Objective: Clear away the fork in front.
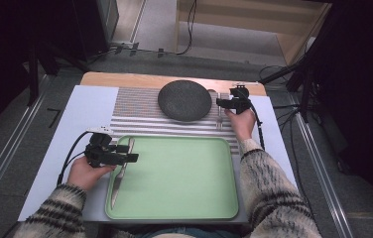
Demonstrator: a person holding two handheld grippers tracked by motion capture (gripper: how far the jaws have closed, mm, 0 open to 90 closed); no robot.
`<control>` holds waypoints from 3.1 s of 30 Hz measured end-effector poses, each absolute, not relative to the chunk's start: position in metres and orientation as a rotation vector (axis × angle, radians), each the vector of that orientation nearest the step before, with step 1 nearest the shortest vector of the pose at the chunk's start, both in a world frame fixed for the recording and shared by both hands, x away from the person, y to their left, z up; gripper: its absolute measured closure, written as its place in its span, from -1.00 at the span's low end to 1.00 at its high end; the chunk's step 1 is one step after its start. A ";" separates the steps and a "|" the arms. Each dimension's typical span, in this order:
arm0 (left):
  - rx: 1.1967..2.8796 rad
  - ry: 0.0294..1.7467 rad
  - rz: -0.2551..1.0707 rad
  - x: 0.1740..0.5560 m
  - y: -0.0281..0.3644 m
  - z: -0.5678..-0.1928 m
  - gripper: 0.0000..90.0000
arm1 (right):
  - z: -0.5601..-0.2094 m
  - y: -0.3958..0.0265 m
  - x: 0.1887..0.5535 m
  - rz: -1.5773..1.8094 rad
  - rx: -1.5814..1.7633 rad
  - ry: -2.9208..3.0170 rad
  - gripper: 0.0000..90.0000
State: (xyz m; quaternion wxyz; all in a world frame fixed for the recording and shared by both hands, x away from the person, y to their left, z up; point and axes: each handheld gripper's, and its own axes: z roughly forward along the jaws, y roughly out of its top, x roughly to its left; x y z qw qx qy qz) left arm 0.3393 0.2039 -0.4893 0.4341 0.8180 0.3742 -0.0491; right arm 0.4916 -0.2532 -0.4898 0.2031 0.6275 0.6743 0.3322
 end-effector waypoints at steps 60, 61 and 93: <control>2.056 0.949 -0.132 0.341 0.203 -0.492 -0.24 | -0.493 -0.243 0.501 0.675 1.953 2.026 0.83; 2.058 0.949 -0.132 0.341 0.203 -0.492 -0.24 | -0.491 -0.244 0.500 0.686 1.950 2.024 0.83; 2.037 0.939 -0.119 0.344 0.197 -0.490 -0.24 | -0.457 -0.257 0.450 0.958 1.780 2.052 0.83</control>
